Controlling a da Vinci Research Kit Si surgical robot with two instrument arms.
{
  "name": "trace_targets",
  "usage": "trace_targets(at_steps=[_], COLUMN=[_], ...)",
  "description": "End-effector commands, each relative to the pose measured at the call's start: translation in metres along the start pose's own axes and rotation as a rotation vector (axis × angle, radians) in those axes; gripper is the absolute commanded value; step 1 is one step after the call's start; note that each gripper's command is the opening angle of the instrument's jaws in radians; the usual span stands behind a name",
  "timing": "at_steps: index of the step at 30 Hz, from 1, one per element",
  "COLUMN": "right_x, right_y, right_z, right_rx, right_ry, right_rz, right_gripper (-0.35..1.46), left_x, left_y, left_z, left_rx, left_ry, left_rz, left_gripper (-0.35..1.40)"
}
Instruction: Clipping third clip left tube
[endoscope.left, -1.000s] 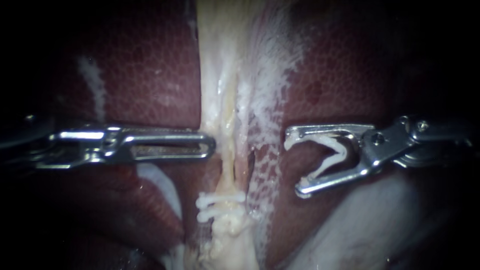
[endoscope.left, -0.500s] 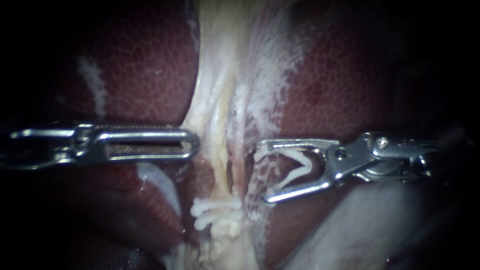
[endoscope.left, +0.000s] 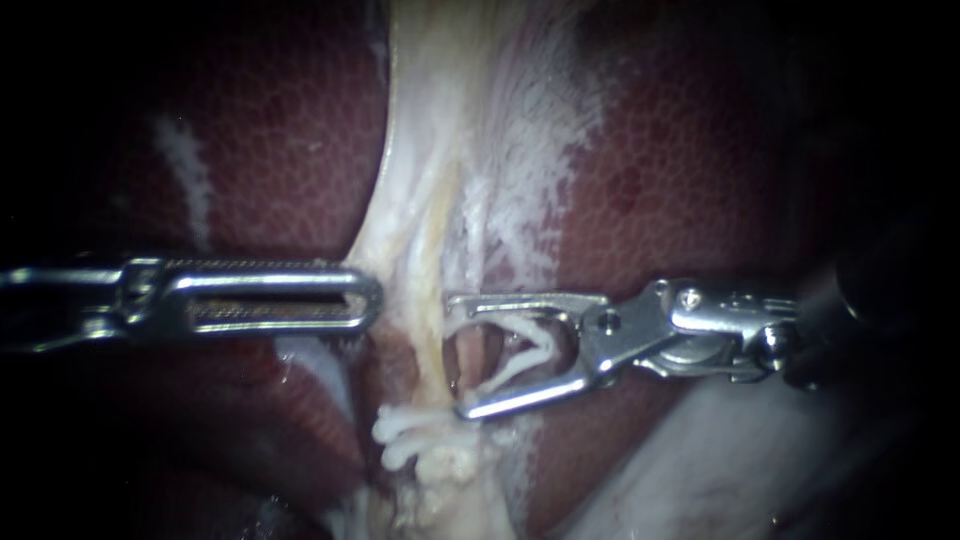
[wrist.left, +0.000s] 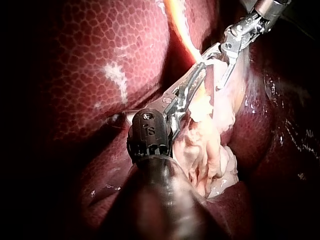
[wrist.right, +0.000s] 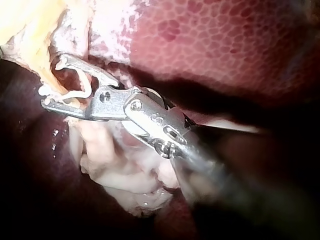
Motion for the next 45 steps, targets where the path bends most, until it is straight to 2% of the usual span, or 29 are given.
trace_targets(at_steps=[1, 9, 22, 31, 45], right_x=[-0.0002, -0.0006, 0.0001, 0.0003, 0.0006], right_y=[0.0000, 0.0000, -0.0005, 0.0003, 0.0012], right_z=[0.0004, 0.0023, 0.0041, 0.0066, 0.0072], right_rx=[0.003, 0.025, 0.064, 0.088, 0.091], right_ry=[-0.001, -0.002, -0.003, -0.004, -0.003], right_rz=[0.003, 0.004, 0.033, 0.026, 0.027], right_gripper=[0.59, 0.59, 0.57, 0.58, 0.59], left_x=[0.0002, 0.0005, 0.0005, 0.0004, 0.0005], left_y=[0.0003, 0.0020, 0.0023, 0.0020, 0.0022], left_z=[0.0001, -0.0002, -0.0003, -0.0004, -0.0006], left_rx=[-0.002, -0.014, -0.018, -0.020, -0.018], left_ry=[-0.001, -0.005, -0.006, -0.006, -0.006], left_rz=[0.000, 0.000, 0.000, 0.000, 0.000], left_gripper=[-0.35, -0.35, -0.35, -0.35, -0.35])
